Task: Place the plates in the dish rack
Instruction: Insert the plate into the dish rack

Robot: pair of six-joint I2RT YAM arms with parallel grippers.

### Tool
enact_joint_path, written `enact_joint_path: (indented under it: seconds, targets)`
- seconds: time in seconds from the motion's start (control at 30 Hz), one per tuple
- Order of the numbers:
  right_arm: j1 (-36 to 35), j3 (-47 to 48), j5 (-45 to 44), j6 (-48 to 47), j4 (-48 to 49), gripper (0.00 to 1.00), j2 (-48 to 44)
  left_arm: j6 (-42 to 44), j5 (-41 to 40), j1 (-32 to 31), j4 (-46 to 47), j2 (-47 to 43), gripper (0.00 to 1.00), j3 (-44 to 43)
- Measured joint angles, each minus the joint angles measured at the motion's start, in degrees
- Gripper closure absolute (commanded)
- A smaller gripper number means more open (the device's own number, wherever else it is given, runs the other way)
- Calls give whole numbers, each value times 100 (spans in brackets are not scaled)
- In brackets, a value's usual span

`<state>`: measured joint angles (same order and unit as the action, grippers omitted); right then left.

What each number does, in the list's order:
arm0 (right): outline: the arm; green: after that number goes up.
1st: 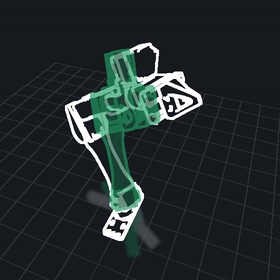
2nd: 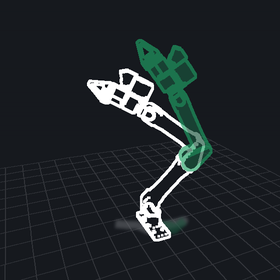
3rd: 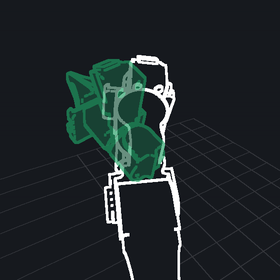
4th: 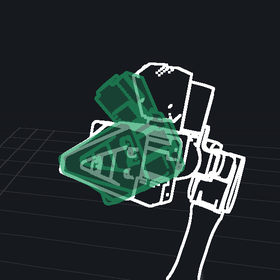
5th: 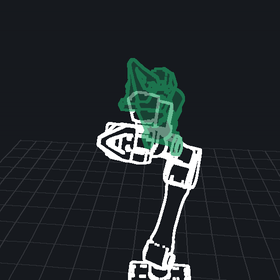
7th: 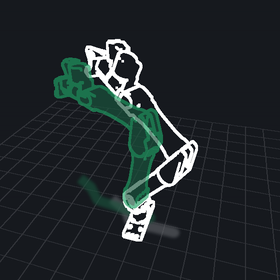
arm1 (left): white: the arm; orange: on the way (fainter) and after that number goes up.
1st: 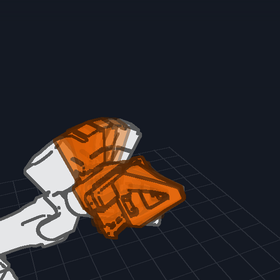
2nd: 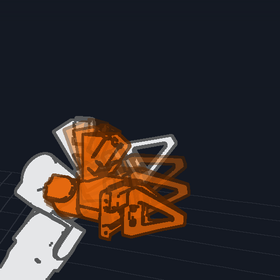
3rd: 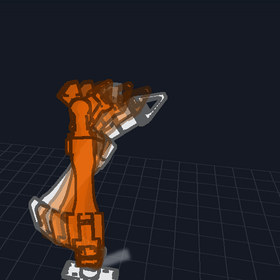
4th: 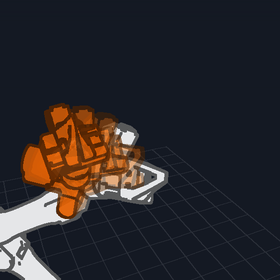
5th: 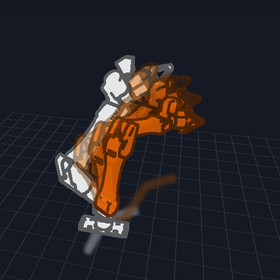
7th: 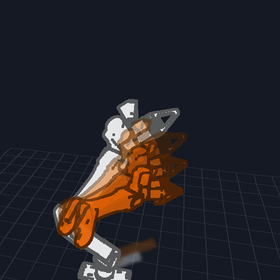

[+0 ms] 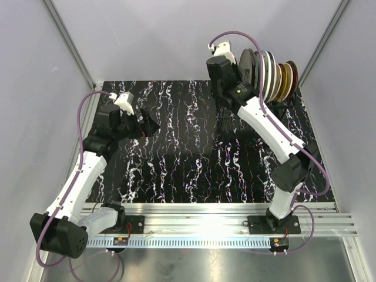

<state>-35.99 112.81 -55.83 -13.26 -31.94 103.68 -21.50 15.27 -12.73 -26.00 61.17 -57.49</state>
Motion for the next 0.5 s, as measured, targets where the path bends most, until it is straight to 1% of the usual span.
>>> enact_joint_path:
  seconds: [0.5]
  targets:
    - [42, -79, 90, 94, -46, 100, -68, -17, 68, -2, 2, 2, 1, 0]
